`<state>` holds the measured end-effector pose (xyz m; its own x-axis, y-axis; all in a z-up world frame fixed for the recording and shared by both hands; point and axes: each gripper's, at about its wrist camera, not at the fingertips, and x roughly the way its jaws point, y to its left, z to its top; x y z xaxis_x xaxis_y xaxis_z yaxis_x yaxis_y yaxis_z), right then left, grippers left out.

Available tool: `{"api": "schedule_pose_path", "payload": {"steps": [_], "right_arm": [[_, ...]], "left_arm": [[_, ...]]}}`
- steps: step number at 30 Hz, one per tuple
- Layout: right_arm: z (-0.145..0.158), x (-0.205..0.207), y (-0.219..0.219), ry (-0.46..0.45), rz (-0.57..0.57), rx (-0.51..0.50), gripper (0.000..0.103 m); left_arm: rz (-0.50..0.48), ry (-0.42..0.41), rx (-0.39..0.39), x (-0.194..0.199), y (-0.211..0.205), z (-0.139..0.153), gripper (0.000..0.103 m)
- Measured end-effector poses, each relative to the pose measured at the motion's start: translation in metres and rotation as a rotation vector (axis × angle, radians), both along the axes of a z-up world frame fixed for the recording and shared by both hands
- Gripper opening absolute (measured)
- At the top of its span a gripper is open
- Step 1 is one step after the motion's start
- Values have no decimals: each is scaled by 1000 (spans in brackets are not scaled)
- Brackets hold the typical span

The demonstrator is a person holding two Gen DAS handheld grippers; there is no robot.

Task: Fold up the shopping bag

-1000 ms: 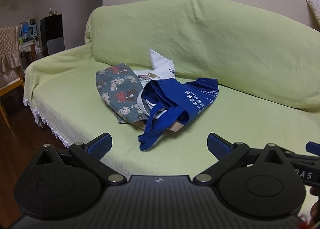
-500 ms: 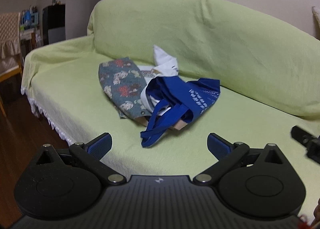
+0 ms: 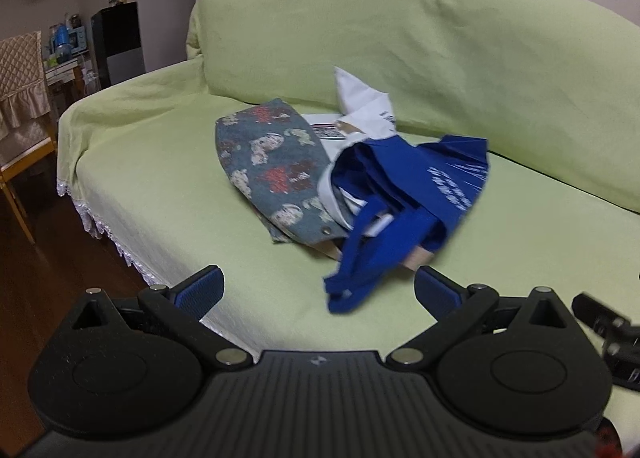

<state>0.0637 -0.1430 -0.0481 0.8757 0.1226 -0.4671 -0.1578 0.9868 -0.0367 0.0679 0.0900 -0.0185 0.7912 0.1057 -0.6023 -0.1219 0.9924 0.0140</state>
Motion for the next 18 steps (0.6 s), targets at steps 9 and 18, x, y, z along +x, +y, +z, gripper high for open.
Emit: {"api": "schedule_pose_path", "payload": {"steps": [9, 18], "right_arm": [[-17, 59, 48, -71, 85, -151, 83], [-34, 131, 99, -64, 186, -203, 40]], "left_arm": [[2, 38, -6, 52, 24, -23, 102], [-50, 68, -2, 85, 36, -48, 102]]}}
